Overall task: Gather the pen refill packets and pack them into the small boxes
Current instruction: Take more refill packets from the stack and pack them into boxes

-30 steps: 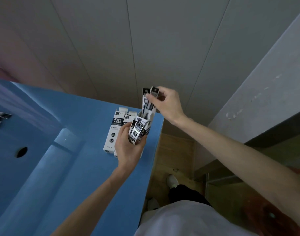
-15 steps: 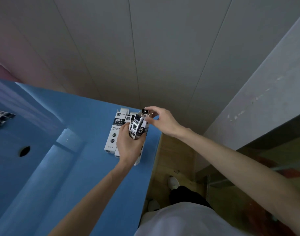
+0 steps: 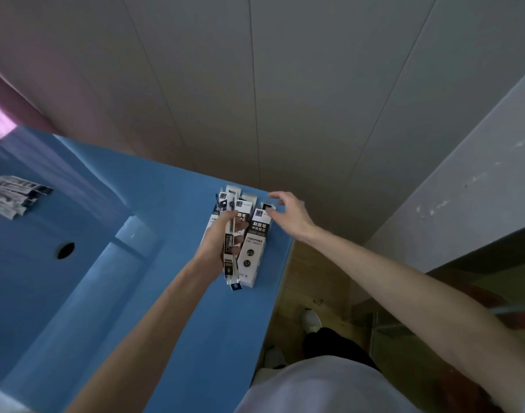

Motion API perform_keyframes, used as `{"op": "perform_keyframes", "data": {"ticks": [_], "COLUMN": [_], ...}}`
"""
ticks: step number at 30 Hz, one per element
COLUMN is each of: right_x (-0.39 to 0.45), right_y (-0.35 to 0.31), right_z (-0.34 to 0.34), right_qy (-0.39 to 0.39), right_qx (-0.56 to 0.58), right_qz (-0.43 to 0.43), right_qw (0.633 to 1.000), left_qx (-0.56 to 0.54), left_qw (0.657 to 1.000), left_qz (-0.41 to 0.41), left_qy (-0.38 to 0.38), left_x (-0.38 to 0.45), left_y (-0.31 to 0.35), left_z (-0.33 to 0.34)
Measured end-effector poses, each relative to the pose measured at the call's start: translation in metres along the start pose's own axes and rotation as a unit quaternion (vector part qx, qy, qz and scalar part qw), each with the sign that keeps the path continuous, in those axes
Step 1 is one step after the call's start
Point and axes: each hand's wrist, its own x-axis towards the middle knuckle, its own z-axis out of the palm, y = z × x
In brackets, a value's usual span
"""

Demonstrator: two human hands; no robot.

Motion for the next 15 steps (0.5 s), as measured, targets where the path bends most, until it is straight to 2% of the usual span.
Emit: {"op": "perform_keyframes", "data": {"ticks": [3, 6, 15], "right_x": [-0.005, -0.008, -0.007], "right_y": [-0.016, -0.033, -0.048], "right_z": [0.002, 0.003, 0.007], "right_qy": [0.029, 0.022, -0.059], "right_qx": [0.058, 0.105, 0.168], "right_qz": [-0.025, -0.037, -0.001], "right_qw": [0.998, 0.994, 0.984], "left_qx": [-0.069, -0.051, -0.030], "left_qw": [0.996, 0.996, 0.993], "left_qz": [-0.030, -0.034, -0.026], "left_qy": [-0.048, -0.065, -0.108], "left_x": [0.007, 0.015, 0.020], "left_y": [0.002, -0.001, -0.006], "left_z": [-0.004, -0.005, -0.006]}}
